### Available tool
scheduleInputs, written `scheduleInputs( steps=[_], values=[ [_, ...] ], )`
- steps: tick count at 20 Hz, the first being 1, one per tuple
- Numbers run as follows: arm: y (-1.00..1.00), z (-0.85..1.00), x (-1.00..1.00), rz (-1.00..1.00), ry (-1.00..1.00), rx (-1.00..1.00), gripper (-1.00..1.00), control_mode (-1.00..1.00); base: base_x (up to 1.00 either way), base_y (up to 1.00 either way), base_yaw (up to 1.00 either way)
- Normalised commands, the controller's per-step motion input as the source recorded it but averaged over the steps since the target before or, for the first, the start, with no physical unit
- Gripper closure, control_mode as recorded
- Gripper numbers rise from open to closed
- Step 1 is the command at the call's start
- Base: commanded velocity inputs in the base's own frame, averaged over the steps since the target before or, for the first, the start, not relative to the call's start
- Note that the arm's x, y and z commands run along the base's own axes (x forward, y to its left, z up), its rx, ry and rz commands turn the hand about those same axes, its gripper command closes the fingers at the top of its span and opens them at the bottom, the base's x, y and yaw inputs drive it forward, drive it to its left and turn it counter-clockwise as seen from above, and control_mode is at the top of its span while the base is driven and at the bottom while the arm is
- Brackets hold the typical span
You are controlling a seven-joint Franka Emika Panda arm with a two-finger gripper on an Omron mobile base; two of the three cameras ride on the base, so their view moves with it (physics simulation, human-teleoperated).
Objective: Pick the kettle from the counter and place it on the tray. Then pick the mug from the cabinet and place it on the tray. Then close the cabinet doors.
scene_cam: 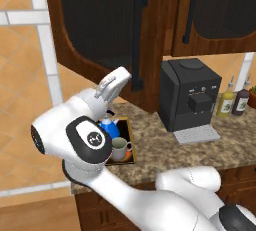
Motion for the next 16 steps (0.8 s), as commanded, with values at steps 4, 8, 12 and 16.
scheduleInputs(
  steps=[4,8,12,16],
  values=[
    [-0.85,0.29,0.3,0.25,0.0,0.07,-1.0,-1.0,0.0,0.0,0.0],
    [-0.82,0.29,0.33,0.28,0.0,0.08,-1.0,-1.0,0.0,0.0,0.0],
    [-0.8,0.22,0.4,0.29,0.0,0.08,-1.0,-1.0,0.0,0.0,0.0],
    [-0.7,0.11,0.54,0.29,0.0,0.08,-1.0,-1.0,0.0,0.0,0.0]
  ],
)
